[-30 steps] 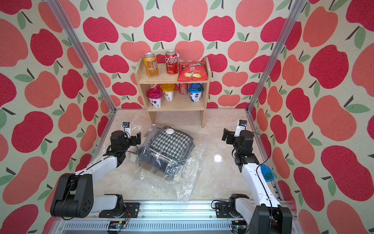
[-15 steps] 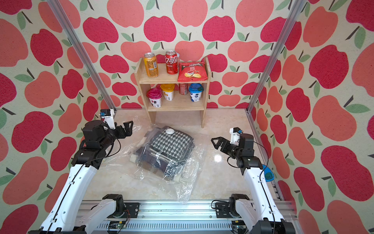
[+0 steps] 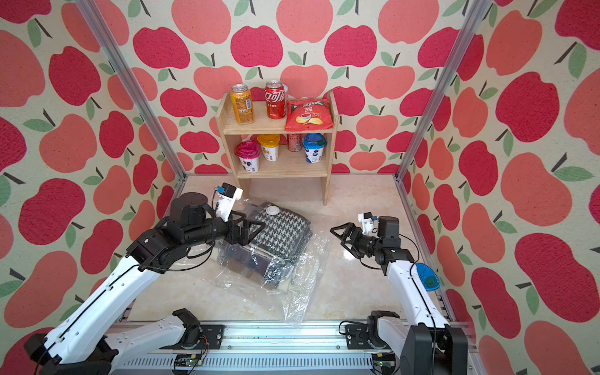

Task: Take the scarf out of the vacuum bag
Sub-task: Open the vacuum bag at the center of the board.

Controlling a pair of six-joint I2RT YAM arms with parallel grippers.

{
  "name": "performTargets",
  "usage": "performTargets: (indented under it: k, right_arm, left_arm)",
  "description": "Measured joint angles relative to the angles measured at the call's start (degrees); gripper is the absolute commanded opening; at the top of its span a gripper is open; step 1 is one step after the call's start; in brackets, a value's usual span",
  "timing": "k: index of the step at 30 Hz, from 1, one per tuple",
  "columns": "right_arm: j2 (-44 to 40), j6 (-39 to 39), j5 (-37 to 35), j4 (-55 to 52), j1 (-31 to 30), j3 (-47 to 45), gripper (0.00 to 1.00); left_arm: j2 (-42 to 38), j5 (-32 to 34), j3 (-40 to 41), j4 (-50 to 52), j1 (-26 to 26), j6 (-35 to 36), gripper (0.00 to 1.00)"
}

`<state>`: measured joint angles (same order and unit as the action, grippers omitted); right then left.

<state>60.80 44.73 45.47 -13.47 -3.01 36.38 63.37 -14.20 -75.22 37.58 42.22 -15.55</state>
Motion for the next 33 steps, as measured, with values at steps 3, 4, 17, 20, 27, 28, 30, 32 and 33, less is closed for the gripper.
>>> performTargets:
  k: [3,4,17,20,27,28,30,32,33]
  right_arm:
    - [1.88,1.11,-1.25,-0.04,0.13,0.00,0.98]
    - [2.40,1.70,-1.70,-0.02,0.39,-0.07,0.98]
    - [7.69,4.90,-8.07,-1.25,13.35,-0.44,1.00]
    - [9.81,4.87,-8.61,-1.77,15.41,0.50,1.00]
    - [13.40,4.83,-8.35,-2.27,18.56,2.10,1.00]
    - [13.44,4.83,-8.33,-2.36,18.93,2.10,1.00]
    - [13.44,4.76,-8.28,-2.54,19.50,2.10,1.00]
    - [13.46,4.66,-7.89,-2.54,20.09,2.10,1.00]
    - [13.46,4.63,-7.69,-2.54,20.37,2.10,1.00]
  left_arm:
    - [8.24,6.47,-4.46,2.99,9.46,-0.42,0.97]
    - [11.02,8.39,-5.57,4.13,11.87,-0.85,0.98]
    - [39.78,25.92,-29.14,21.22,26.25,-6.43,0.97]
    - [47.17,30.64,-37.46,26.51,29.07,-7.80,0.98]
    - [69.96,40.74,-65.57,43.08,34.58,-11.41,0.98]
    - [73.11,42.18,-69.61,45.13,34.93,-12.09,0.97]
    - [77.68,45.00,-74.64,47.78,35.45,-13.51,0.98]
    - [79.82,47.23,-75.10,49.94,35.76,-15.08,0.98]
    - [80.13,48.17,-74.38,50.84,35.82,-16.06,0.97]
